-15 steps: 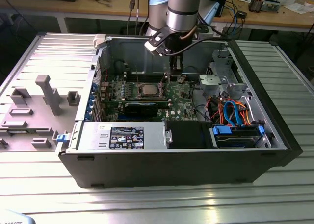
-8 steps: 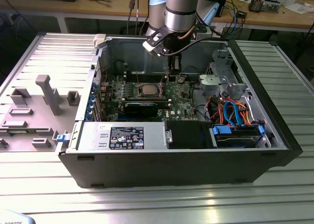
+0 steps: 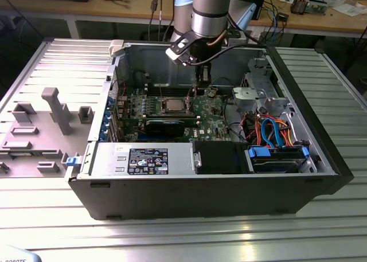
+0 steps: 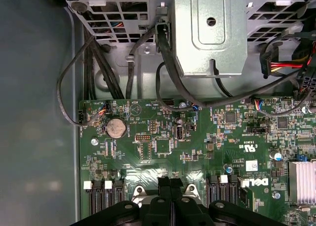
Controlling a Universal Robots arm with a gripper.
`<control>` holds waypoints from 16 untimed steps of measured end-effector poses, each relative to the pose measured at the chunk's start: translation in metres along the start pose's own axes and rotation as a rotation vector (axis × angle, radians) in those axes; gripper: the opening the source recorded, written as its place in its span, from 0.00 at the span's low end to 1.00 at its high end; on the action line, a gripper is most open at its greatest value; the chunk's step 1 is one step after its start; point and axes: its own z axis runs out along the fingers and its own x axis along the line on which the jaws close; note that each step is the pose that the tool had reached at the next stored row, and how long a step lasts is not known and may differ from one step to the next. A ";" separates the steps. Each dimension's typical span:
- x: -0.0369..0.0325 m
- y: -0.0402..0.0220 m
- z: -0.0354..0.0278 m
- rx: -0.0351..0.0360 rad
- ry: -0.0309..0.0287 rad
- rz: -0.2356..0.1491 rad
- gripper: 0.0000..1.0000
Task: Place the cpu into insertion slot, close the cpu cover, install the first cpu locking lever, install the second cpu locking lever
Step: 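Close the cpu cover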
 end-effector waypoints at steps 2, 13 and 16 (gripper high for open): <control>0.0000 -0.0005 0.0000 0.0000 0.0000 0.000 0.11; -0.0001 -0.0030 0.0001 0.0000 -0.0001 0.000 0.11; -0.0001 -0.0034 0.0003 0.0000 0.0000 0.000 0.11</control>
